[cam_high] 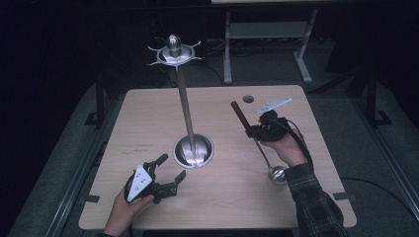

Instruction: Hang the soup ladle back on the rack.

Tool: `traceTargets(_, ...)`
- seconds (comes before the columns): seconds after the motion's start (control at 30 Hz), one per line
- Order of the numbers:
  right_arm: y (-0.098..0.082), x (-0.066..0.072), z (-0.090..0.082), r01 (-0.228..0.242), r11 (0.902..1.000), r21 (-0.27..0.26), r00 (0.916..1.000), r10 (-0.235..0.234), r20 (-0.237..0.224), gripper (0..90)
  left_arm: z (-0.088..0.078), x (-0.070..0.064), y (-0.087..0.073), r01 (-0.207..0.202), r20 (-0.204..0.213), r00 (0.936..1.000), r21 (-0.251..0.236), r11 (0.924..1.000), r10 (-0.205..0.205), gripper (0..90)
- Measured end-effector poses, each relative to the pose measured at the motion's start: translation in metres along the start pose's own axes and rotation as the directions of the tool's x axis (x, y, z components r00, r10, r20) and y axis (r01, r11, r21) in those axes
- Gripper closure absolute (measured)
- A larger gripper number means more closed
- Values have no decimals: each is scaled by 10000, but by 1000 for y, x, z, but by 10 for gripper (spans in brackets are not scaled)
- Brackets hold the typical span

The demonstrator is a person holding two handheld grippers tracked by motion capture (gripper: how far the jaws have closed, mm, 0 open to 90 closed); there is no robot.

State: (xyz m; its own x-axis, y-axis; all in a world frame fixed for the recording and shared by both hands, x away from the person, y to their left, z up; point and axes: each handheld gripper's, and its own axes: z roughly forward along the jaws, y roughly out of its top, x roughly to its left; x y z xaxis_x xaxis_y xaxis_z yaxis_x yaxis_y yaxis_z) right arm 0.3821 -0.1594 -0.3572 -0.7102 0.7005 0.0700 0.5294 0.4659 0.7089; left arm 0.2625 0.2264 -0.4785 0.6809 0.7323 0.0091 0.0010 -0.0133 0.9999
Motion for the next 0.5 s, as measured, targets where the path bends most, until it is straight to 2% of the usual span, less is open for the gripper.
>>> traceTargets(0.27,-8,4,-19,-117,9934,-1143,9998,100,-147,736,0,0,0,10,-11,10000,-9,10000,-10,134)
traceTargets(0.37,-10,5,-23,-161,9902,-1386,9998,141,-151,736,0,-1,0,80,-21,10000,-8,10000,-80,134)
traceTargets(0.4,-11,7,-29,-181,9856,-1682,9997,146,-219,736,0,-1,0,79,-21,10000,-6,10000,-79,134)
traceTargets(0.5,-11,9,-33,-217,9802,-1970,9993,150,-356,736,0,-1,0,65,-23,10000,-18,10000,-65,134)
